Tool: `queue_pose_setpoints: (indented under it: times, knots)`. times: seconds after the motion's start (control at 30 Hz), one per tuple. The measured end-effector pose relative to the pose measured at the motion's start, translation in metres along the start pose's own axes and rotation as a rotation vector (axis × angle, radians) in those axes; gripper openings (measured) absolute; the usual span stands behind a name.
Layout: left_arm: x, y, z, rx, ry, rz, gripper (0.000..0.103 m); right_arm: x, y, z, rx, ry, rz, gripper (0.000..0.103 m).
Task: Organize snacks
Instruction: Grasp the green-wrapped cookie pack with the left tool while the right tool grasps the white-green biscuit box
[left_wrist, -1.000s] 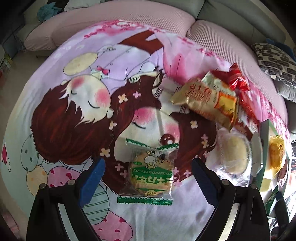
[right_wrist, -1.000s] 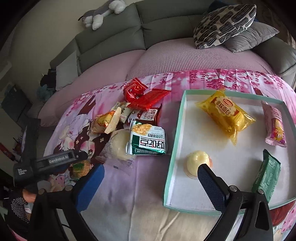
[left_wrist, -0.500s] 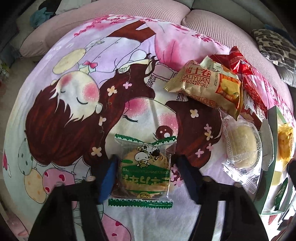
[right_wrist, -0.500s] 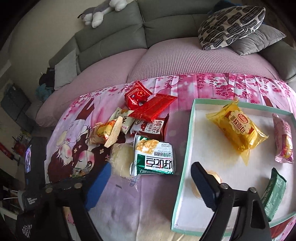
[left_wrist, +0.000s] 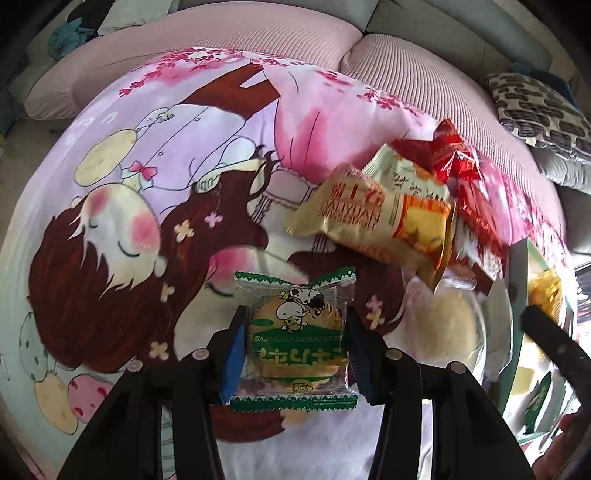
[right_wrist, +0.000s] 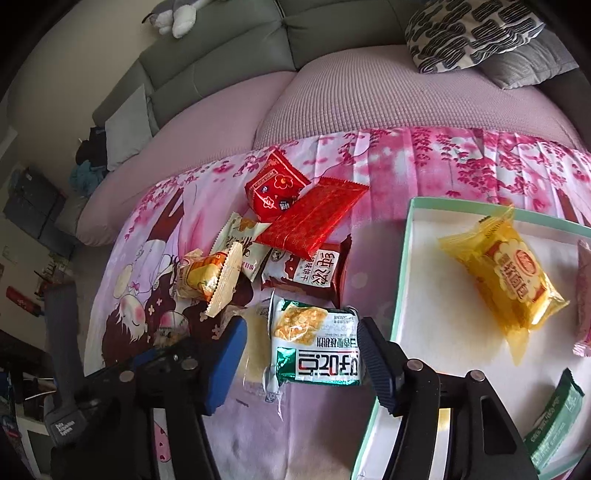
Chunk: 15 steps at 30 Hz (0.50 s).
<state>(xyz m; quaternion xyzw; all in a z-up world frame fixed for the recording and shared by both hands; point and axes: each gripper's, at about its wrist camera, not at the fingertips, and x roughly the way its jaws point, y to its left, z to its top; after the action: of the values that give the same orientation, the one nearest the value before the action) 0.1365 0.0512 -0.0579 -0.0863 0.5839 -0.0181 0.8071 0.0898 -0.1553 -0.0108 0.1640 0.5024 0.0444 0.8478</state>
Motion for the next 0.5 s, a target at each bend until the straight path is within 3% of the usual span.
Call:
queue_pose_setpoints:
  times: [0.33, 0.5]
  knots:
    - [-0.017, 0.010, 0.010, -0.028, -0.070, -0.044, 0.051, 0.035, -0.002, 0.007, -0.006, 0.117, -0.065, 0.065]
    - [-0.020, 0.005, 0.008, -0.017, -0.088, -0.047, 0.051, 0.038, -0.001, 0.007, -0.014, 0.126, -0.071, 0.065]
